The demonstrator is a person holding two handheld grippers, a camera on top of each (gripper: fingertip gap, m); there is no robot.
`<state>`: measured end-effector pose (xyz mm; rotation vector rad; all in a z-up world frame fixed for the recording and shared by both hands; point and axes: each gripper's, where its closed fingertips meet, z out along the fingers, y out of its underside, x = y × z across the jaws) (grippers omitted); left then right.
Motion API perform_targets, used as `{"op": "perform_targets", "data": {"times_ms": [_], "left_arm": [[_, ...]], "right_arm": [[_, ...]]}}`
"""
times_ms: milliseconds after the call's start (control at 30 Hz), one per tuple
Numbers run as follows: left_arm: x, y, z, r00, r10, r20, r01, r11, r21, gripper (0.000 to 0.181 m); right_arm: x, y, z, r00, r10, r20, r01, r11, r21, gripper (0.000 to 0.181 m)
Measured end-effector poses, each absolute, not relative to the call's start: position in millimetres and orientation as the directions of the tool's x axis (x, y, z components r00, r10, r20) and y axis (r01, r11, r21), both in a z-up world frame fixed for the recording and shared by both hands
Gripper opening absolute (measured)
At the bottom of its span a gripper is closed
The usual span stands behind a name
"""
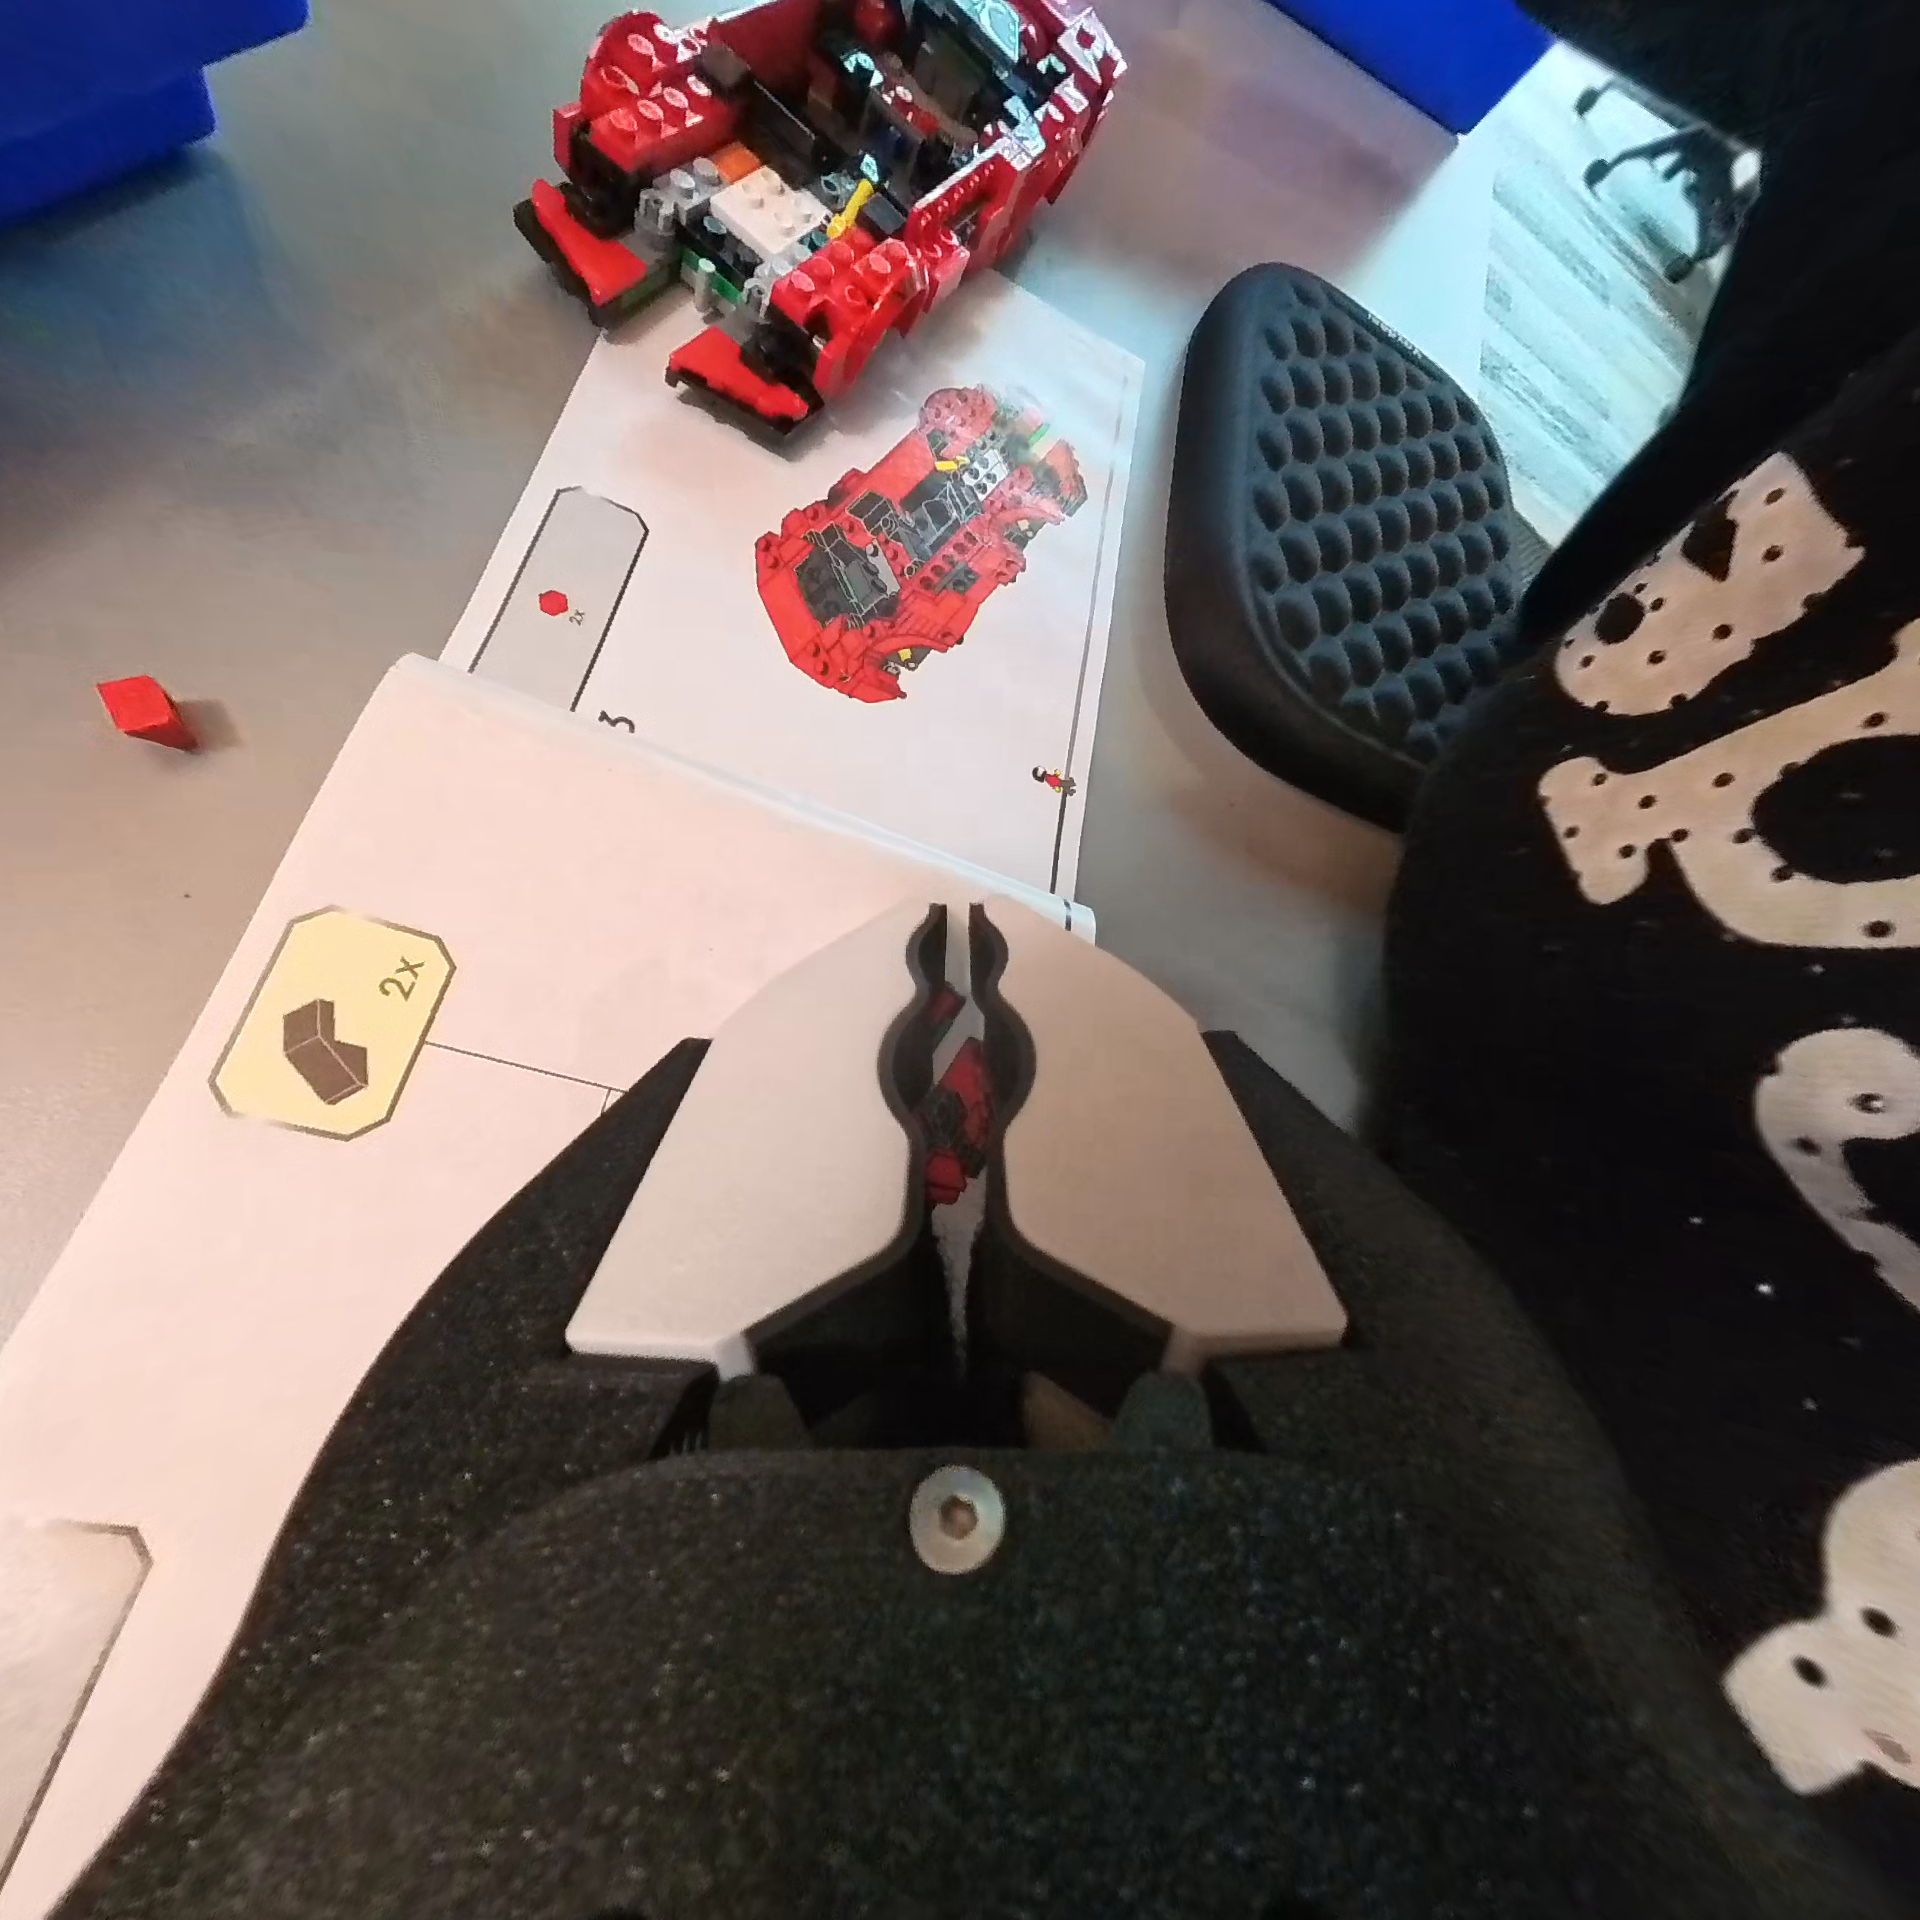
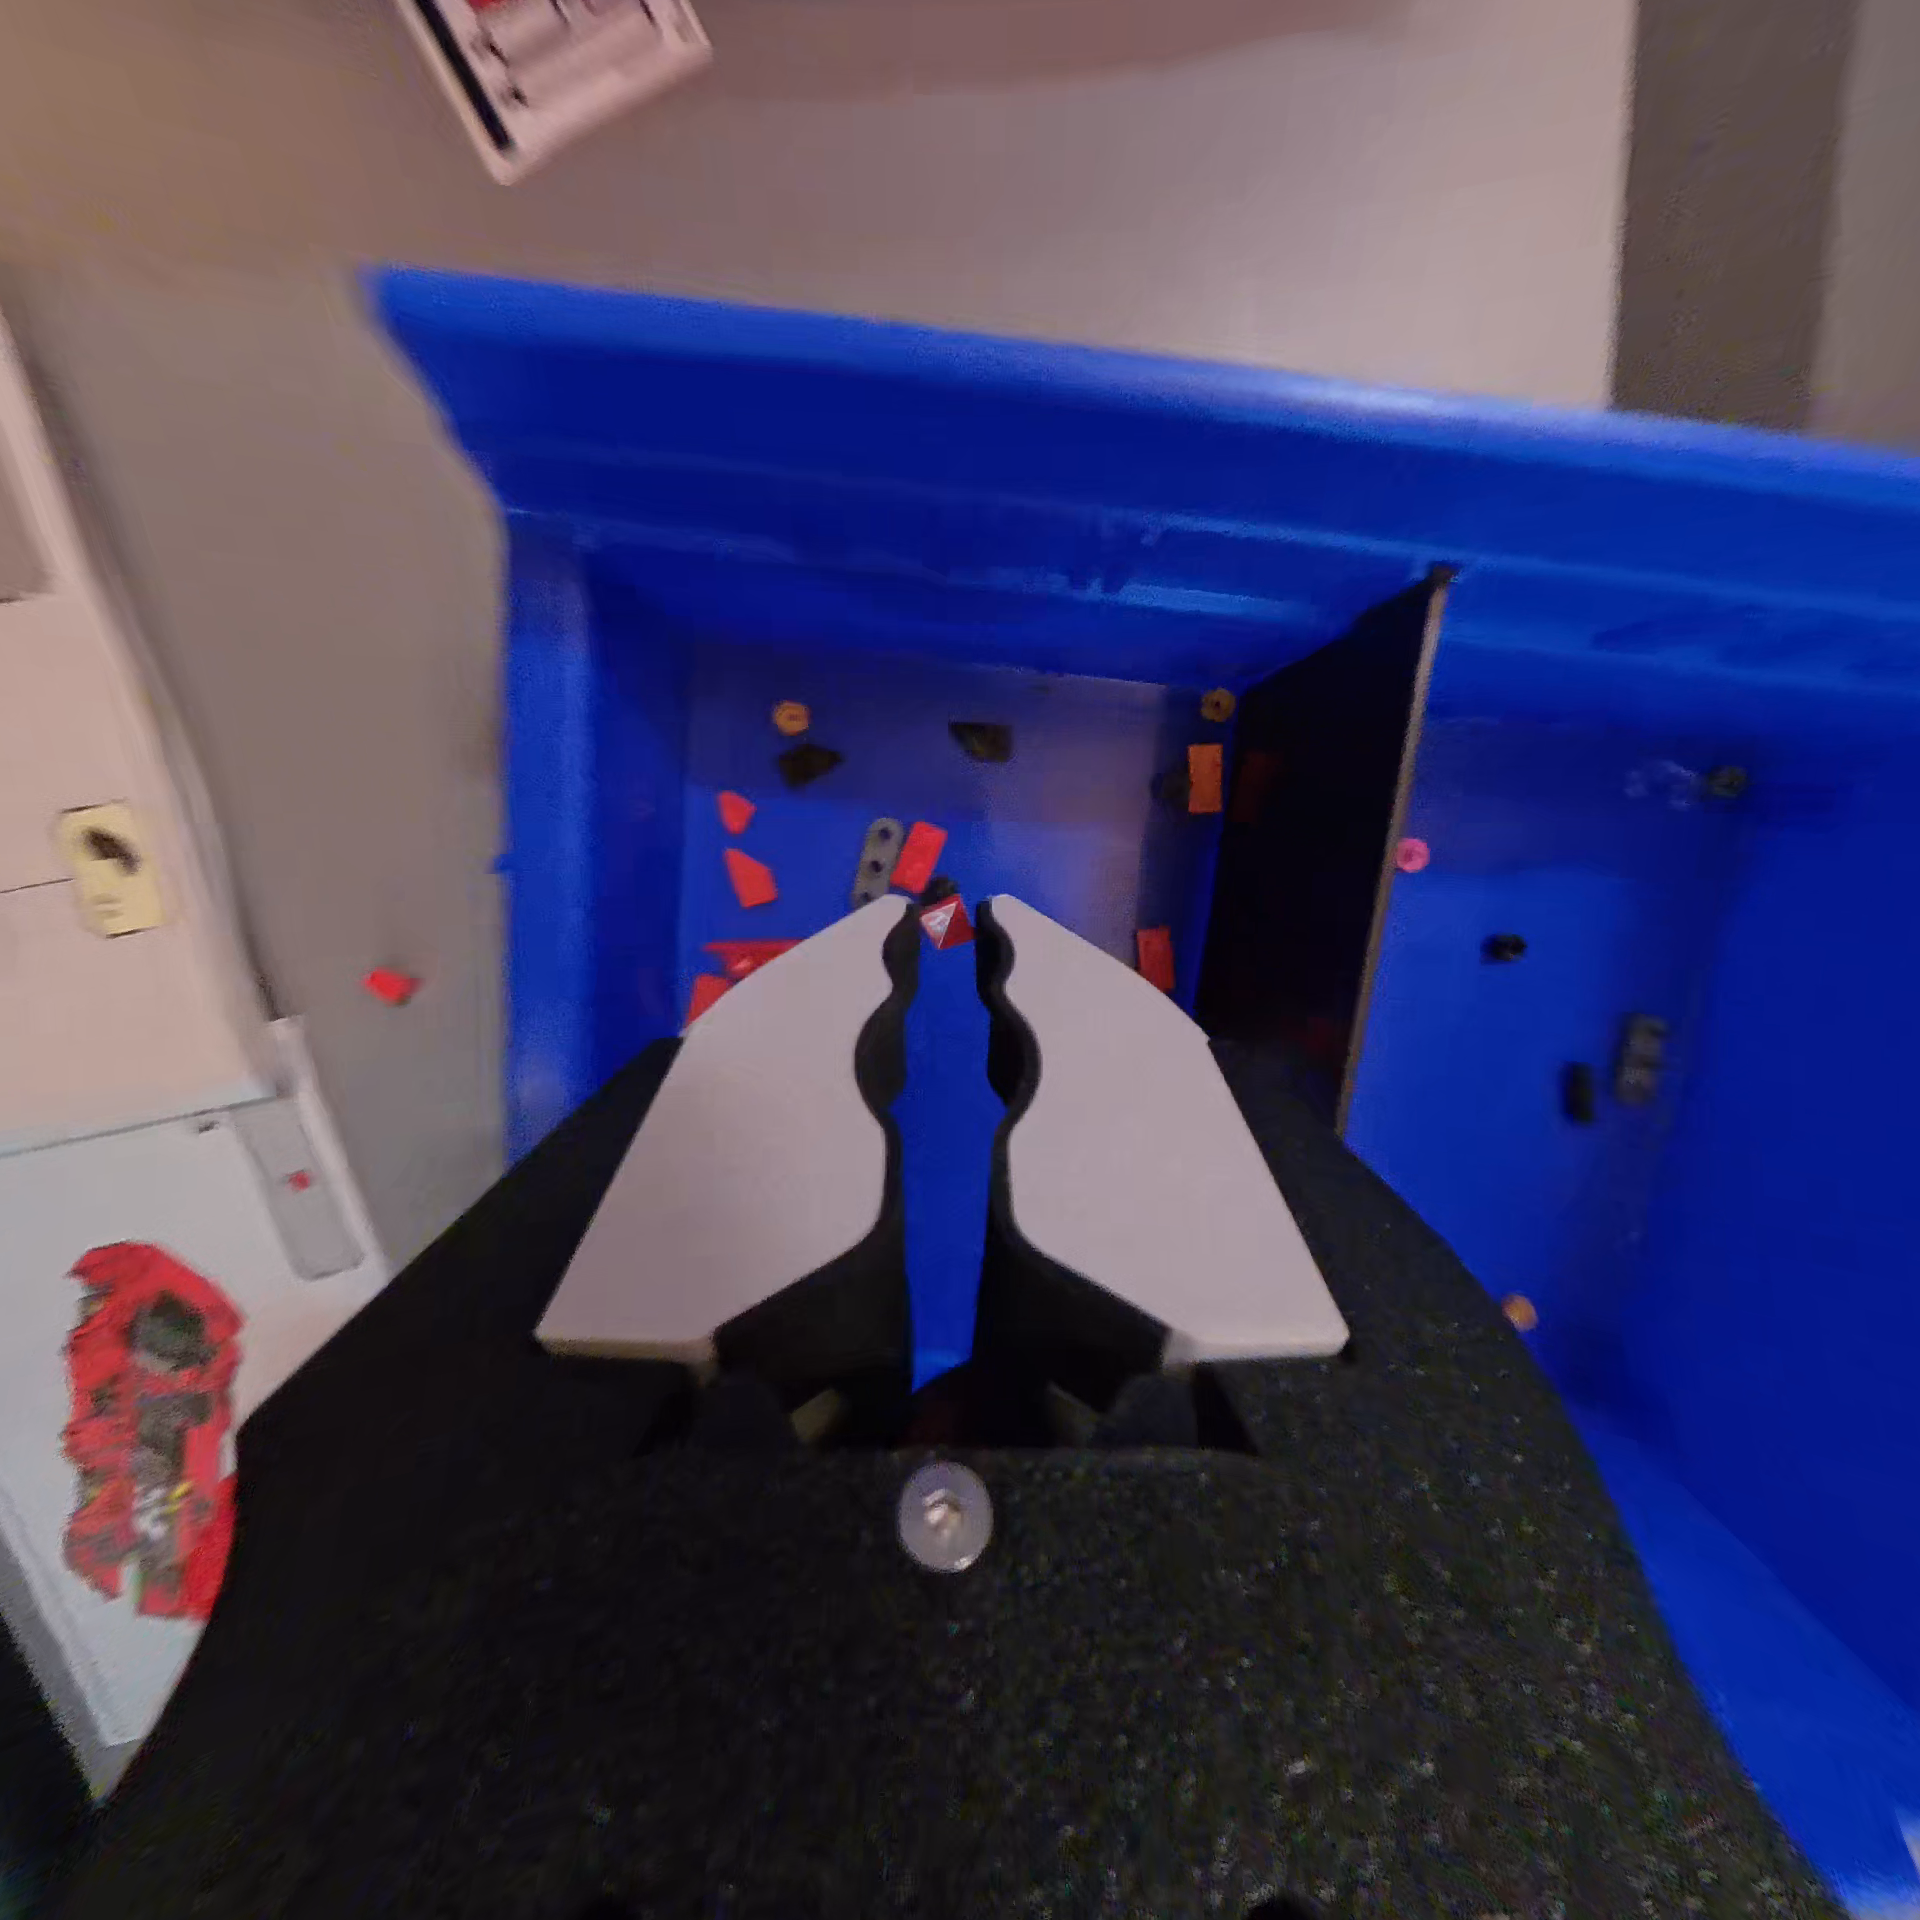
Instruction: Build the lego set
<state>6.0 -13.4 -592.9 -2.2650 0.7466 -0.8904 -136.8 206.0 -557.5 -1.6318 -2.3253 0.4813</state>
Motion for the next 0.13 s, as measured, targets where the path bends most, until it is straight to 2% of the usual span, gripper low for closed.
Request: {"op": "perform_targets", "data": {"times_ms": [133], "left_arm": [[6,-13,-592,0.617,-0.671,0.411,-0.273,-0.672,-0.689,0.003]], "right_arm": [[-95,169,-491,-0.318,0.943,0.095,0.783,0.318,-0.534,0.011]]}}
